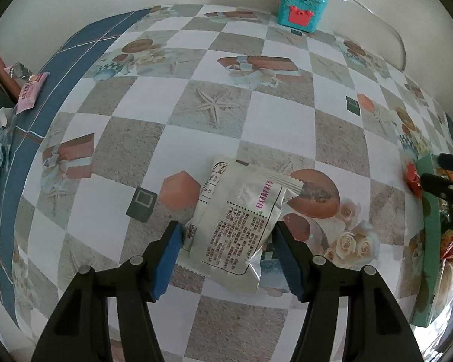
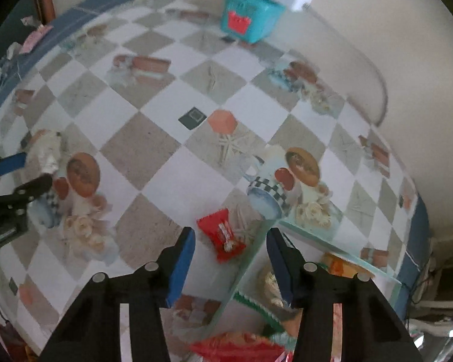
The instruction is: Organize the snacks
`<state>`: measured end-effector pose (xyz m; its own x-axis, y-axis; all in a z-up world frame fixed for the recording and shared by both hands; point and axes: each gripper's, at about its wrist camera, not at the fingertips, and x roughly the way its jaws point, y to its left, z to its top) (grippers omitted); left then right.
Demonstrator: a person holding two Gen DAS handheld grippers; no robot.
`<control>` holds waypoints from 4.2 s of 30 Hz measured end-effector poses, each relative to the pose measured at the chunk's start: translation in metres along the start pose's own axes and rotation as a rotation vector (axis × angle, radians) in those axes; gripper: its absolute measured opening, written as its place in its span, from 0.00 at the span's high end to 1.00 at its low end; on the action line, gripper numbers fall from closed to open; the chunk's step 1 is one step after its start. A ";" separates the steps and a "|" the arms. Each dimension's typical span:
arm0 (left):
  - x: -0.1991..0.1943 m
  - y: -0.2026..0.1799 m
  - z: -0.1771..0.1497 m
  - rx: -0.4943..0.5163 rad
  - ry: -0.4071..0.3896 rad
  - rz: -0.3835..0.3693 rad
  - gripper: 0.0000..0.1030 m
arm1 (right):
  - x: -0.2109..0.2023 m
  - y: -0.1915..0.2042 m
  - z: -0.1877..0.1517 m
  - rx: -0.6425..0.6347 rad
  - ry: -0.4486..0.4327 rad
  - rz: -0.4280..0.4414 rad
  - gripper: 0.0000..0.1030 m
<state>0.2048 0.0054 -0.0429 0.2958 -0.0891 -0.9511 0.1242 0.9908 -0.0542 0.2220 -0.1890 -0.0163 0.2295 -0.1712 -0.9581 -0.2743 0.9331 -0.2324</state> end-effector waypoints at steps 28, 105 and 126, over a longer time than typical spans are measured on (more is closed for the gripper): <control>-0.001 0.000 -0.001 -0.015 -0.009 0.014 0.38 | 0.028 0.005 0.017 0.011 0.088 0.100 0.80; -0.132 -0.090 -0.173 0.190 -0.301 0.175 0.21 | -0.104 0.036 -0.304 0.835 -0.348 -0.201 0.00; -0.130 -0.096 -0.174 0.212 -0.290 0.167 0.21 | -0.109 0.036 -0.310 0.854 -0.379 -0.201 0.00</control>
<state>-0.0103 -0.0606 0.0333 0.5803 0.0166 -0.8142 0.2354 0.9537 0.1871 -0.1019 -0.2351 0.0278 0.5263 -0.3799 -0.7607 0.5433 0.8384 -0.0428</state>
